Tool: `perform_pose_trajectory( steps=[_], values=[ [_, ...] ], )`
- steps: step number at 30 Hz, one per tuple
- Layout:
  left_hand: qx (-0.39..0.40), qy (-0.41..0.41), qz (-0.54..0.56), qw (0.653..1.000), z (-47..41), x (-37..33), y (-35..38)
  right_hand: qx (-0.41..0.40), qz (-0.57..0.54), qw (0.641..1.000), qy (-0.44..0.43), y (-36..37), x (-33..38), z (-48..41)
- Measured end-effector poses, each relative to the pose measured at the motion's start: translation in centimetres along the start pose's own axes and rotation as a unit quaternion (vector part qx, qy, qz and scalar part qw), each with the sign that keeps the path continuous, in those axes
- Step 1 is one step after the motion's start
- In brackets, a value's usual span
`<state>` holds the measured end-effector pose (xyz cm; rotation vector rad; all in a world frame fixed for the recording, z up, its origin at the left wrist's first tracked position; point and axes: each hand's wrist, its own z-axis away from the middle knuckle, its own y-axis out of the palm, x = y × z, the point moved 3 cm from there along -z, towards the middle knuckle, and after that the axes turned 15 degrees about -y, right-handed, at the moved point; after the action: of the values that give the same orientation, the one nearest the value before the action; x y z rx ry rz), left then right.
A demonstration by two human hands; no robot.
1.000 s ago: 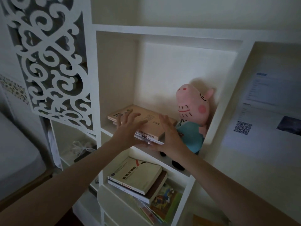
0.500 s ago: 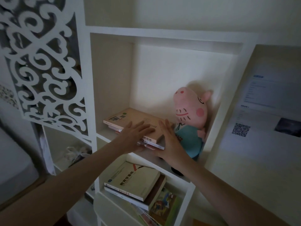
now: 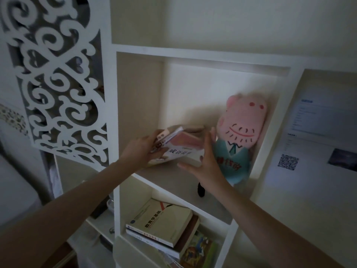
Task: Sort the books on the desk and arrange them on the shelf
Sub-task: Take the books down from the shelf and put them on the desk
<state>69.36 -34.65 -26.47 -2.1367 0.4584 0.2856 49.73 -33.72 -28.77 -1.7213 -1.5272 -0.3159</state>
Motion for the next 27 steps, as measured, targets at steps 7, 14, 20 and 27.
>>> perform_pose_trajectory(
  steps=[7,14,20,27],
  values=[
    [-0.017,-0.109,0.201,0.973,-0.2,2.3,-3.9,-0.076,-0.019,0.995,0.053,0.9,-0.5,-4.0],
    [0.061,-0.119,0.167,0.977,-0.3,3.6,-3.5,-0.022,-0.18,0.98,0.08,3.3,-2.1,-6.6],
    [0.007,-0.113,0.156,0.981,0.0,3.1,-2.4,0.014,-0.194,0.976,0.098,5.0,-3.1,-7.5],
    [-0.045,-0.173,0.268,0.947,0.0,3.7,-3.0,-0.022,-0.208,0.973,0.099,6.0,-2.4,-8.9]
  ],
)
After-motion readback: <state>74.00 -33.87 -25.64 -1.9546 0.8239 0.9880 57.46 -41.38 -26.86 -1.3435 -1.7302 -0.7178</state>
